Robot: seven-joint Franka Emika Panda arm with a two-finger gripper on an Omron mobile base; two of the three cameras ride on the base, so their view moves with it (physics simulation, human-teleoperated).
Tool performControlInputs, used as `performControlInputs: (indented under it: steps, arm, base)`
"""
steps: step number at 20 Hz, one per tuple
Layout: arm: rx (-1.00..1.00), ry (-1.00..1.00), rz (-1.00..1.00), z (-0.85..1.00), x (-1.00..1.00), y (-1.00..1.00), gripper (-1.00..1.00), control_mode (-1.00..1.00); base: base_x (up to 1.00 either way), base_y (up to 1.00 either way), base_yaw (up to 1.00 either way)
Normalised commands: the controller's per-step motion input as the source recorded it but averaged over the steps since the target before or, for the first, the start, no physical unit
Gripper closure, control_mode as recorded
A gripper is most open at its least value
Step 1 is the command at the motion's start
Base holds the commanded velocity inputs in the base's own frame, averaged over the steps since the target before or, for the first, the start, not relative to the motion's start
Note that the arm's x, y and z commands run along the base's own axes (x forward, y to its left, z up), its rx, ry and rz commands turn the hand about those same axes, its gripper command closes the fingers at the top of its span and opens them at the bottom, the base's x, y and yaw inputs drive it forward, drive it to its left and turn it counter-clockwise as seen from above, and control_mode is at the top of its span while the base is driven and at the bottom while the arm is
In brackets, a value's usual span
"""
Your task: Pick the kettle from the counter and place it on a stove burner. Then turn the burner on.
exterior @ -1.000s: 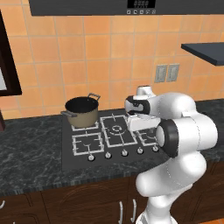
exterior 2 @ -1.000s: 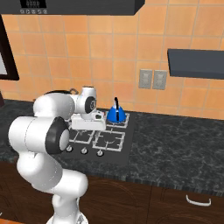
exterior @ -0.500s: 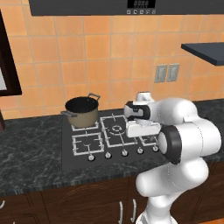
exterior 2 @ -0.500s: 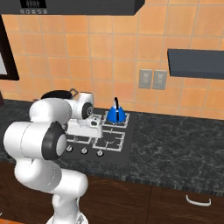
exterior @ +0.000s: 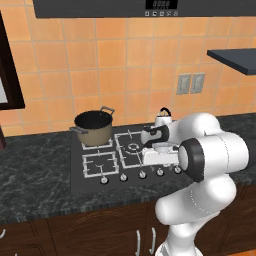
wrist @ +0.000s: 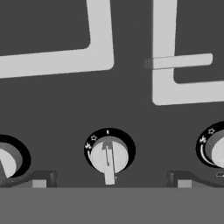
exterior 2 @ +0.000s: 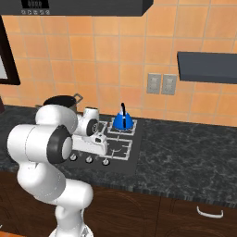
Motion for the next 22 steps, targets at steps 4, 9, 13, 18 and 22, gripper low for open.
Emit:
performControlInputs:
  steps: [4,9,13,18,22]
  arm:
    - [0.00,0.01,-0.06,-0.07,0.00,0.03,-1.00,-1.00]
    - [0.00,0.00,0.00,-0.21,0.00,0.00,-1.00,-1.00]
    - [0.00,0.00,0.00,-0.19,0.00,0.00,-1.00,-1.00]
    - [-0.04,0.00,0.00,0.00,0.00,0.00,-1.00,-1.00]
    - [0.00,0.00,0.00,0.00,0.00,0.00,1.00,-1.00]
  base:
    - [0.00,0.00,0.00]
    - [0.00,0.00,0.00]
    - [0.00,0.00,0.00]
    - [0.00,0.00,0.00]
    - [0.00,0.00,0.00]
